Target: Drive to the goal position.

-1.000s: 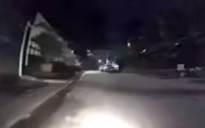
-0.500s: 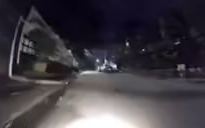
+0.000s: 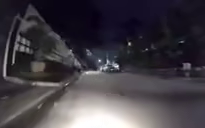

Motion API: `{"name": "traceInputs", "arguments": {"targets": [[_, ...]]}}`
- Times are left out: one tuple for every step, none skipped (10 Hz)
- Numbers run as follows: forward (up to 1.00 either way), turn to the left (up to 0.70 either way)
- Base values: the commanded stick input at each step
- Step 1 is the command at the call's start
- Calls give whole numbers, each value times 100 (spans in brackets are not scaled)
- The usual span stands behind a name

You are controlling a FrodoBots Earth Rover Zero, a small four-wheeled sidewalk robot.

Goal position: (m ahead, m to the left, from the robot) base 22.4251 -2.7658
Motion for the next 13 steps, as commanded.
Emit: {"name": "traceInputs", "arguments": {"targets": [[70,0],[70,0],[70,0],[70,0],[70,0],[70,0],[70,0],[70,0],[70,0],[70,0],[70,0],[70,0],[70,0]]}}
